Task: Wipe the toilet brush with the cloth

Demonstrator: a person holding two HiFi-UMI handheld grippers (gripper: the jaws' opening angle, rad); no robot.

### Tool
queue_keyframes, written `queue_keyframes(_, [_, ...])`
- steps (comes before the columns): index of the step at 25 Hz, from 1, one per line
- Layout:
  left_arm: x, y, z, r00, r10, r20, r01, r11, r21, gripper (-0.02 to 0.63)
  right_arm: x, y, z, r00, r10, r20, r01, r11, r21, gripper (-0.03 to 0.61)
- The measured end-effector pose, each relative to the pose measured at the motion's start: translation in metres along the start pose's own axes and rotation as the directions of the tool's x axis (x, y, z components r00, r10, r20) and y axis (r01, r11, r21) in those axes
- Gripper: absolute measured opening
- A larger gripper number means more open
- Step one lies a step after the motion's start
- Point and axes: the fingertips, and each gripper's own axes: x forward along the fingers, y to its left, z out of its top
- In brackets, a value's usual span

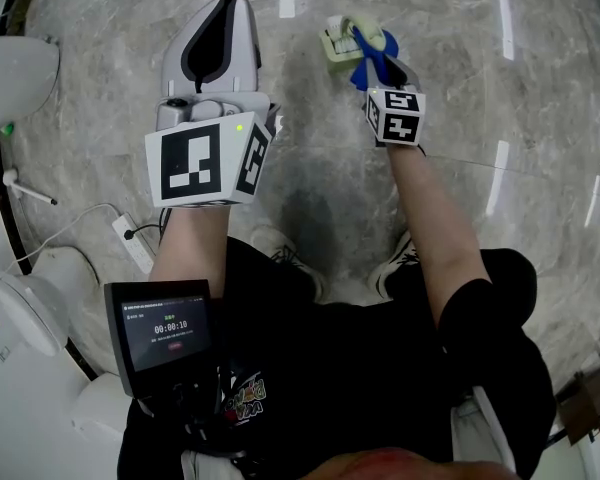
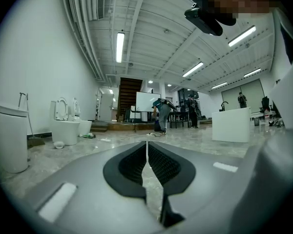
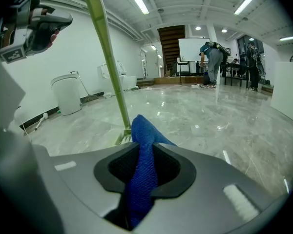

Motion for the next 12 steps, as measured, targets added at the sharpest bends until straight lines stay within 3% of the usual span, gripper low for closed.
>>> queue_keyframes(12, [0.0008, -0.0008, -0.0018, 1.000, -0.003, -0.009, 0.003, 1.000, 0.016, 0.014, 0.0054, -0.0015, -0.0047, 0.998, 0.004, -0.057, 0.000, 0.998, 0.057, 0.084])
